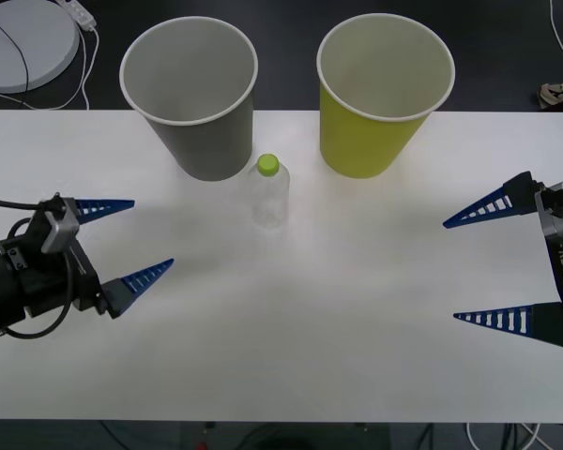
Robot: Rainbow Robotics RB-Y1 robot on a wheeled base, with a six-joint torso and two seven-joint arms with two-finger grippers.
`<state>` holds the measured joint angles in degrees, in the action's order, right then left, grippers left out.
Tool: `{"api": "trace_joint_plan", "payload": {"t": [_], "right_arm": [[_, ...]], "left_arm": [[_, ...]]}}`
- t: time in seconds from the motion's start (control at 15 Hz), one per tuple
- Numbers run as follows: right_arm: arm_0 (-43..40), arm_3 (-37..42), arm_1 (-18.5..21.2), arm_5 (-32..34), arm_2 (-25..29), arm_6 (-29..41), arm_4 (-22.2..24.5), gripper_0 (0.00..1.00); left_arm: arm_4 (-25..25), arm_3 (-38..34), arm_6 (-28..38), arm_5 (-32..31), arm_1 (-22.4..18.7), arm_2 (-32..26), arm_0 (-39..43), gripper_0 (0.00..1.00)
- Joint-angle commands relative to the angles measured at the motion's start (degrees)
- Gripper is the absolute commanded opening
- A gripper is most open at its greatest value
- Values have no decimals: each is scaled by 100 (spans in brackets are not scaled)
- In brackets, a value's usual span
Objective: Put the can into the green bin and the plastic bottle into the gray bin
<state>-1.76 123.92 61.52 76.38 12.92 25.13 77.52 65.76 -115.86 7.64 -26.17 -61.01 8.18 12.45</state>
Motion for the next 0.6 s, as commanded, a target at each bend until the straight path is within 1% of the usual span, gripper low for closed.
{"api": "trace_joint_plan", "payload": {"t": [0.07,0.33,0.6], "right_arm": [[0,0,0,0,0,0,0,100],[0,0,0,0,0,0,0,100],[0,0,0,0,0,0,0,100]], "left_arm": [[113,28,44,279,159,236,-129,100],[297,265,62,384,423,518,-454,100],[578,529,97,384,819,720,-744,100]]}}
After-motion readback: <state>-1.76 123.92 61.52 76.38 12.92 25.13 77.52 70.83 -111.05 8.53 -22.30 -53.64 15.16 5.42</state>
